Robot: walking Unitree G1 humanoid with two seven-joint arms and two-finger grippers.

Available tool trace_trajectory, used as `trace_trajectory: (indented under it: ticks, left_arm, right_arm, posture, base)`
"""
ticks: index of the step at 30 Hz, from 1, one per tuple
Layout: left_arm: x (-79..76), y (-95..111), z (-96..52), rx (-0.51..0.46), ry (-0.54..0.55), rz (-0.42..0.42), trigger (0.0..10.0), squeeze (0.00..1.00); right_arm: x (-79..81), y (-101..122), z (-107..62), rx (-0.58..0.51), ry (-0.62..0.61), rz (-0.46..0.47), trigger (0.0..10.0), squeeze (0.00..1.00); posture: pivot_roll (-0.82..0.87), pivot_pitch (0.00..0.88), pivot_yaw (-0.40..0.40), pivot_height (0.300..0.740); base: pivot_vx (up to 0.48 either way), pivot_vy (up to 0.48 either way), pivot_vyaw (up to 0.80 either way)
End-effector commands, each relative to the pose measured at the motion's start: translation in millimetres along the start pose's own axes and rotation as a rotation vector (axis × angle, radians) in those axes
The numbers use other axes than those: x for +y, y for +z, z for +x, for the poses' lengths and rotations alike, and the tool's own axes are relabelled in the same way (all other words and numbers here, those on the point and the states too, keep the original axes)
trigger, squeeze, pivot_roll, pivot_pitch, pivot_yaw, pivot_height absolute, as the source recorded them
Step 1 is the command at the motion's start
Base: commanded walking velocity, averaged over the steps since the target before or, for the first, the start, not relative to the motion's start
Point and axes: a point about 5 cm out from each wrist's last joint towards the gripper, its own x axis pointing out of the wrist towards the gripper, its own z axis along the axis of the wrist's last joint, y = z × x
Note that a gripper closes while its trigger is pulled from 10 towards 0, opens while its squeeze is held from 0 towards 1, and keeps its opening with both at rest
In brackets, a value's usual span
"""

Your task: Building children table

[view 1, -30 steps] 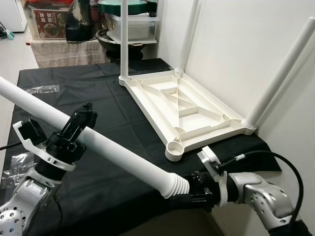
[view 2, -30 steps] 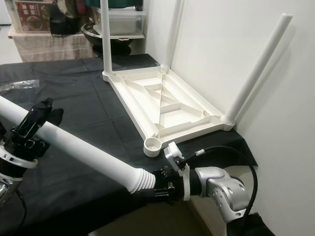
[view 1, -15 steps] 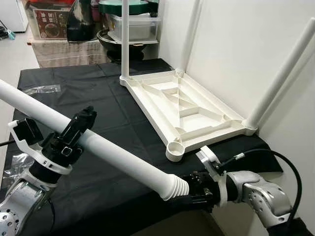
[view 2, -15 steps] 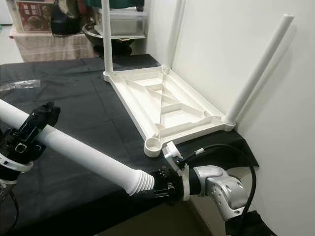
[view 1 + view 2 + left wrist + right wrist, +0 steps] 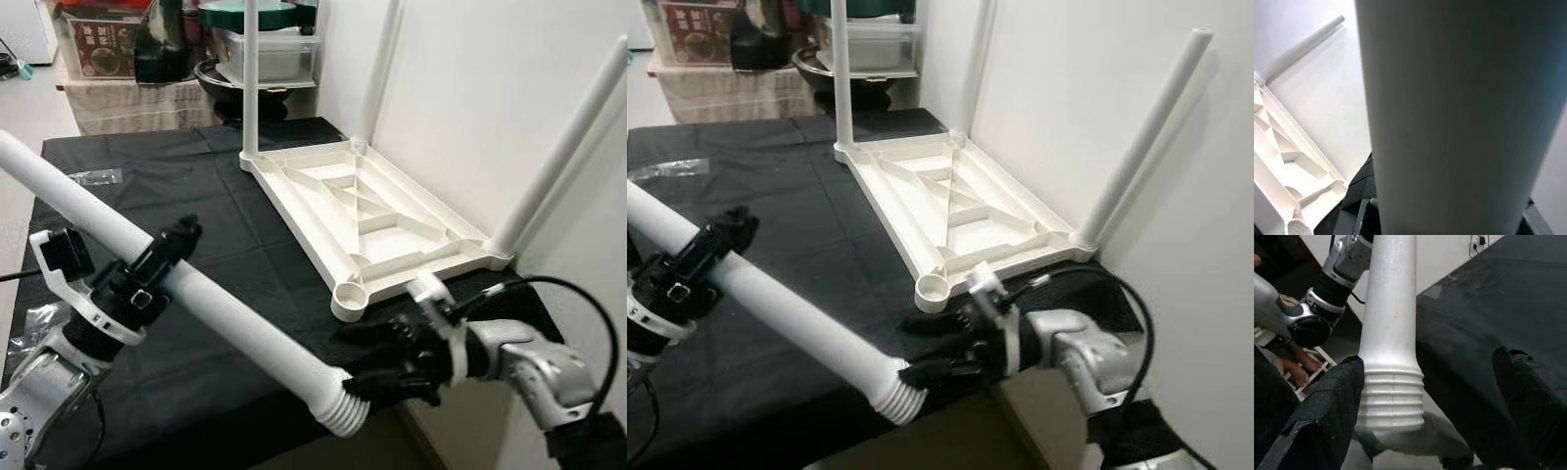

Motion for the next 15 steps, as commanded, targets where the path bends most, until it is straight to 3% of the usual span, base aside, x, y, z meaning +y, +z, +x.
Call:
trace_trajectory:
  ticks: [1, 8, 9, 10, 11, 15]
  left_arm:
    - [0.2, 0.6, -1.3, 0.019, -0.003, 0.006, 10.0, 0.0]
    - [-1.4, -0.5, 5.6, 0.072, -0.03, 0.025, 10.0, 0.0]
    - [-1.7, -4.1, 10.1, 0.104, -0.047, 0.023, 10.0, 0.0]
    - [-1.9, -8.0, 14.7, 0.137, -0.064, 0.021, 10.0, 0.0]
    - [-1.8, -12.3, 19.2, 0.174, -0.08, 0.018, 10.0, 0.0]
    - [-1.7, -14.8, 21.8, 0.197, -0.089, 0.016, 10.0, 0.0]
  right_arm:
    - [1.6, 2.7, -2.6, 0.009, 0.003, -0.022, 10.0, 1.0]
    - [0.8, 17.2, 9.7, 0.012, 0.019, -0.048, 10.0, 1.0]
    - [-0.9, 21.6, 19.2, 0.007, 0.033, -0.031, 10.0, 0.1]
    - [-2.8, 24.9, 28.9, 0.013, 0.041, -0.017, 10.0, 0.0]
    - [-5.5, 29.0, 38.7, 0.014, 0.047, 0.001, 10.0, 0.0]
    - [-7.0, 31.6, 44.4, 0.015, 0.051, 0.013, 10.0, 0.0]
  posture:
    - [0.06, 0.0, -0.099, 0.74]
    - [0.05, 0.0, -0.098, 0.74]
    - [0.05, 0.0, -0.098, 0.74]
    - [0.05, 0.0, -0.098, 0.74]
    - [0.05, 0.0, -0.099, 0.74]
    - [0.05, 0.0, -0.099, 0.74]
  base:
    - [0.0, 0.0, 0.0]
    - [0.0, 0.0, 0.0]
    - [0.0, 0.0, 0.0]
    - [0.0, 0.0, 0.0]
    - [0.0, 0.0, 0.0]
    - [0.0, 0.0, 0.0]
